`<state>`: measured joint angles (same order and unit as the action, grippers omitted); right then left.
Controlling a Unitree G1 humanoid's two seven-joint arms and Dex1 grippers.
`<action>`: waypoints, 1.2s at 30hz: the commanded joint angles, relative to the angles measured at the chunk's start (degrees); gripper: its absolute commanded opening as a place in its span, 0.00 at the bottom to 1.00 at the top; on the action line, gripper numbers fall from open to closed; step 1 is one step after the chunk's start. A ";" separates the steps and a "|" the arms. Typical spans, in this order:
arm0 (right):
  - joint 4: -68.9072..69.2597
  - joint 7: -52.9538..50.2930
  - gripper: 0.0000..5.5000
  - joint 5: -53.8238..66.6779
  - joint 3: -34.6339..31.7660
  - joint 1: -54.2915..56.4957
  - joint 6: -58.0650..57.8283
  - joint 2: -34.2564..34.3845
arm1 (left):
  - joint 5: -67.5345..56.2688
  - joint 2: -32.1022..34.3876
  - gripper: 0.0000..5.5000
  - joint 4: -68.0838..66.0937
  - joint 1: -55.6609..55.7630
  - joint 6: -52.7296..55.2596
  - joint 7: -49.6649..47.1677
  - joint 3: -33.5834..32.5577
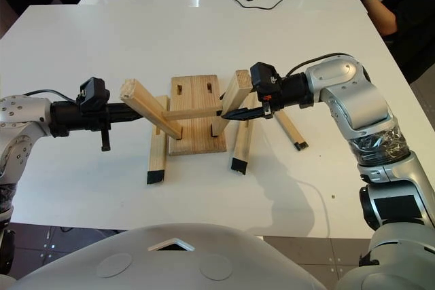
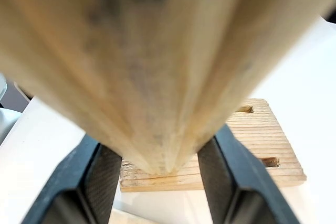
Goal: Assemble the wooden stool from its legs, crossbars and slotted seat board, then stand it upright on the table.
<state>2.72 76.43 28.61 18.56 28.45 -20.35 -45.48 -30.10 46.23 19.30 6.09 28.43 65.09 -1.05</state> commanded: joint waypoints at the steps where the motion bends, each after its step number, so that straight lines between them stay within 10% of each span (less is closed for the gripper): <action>1: -8.52 -2.30 0.36 -12.70 17.40 -5.75 -4.02 9.30 | -3.40 -7.85 0.00 6.63 1.48 -0.37 2.35 10.71; 36: 9.14 -5.68 0.51 -7.73 -6.86 -9.68 -3.30 -5.58 | 25.00 -4.09 0.00 -27.55 -1.11 -36.46 -3.28 11.36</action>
<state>7.77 71.22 20.23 15.55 23.80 -23.54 -47.66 -7.00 42.17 -7.80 6.01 -8.39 62.87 10.02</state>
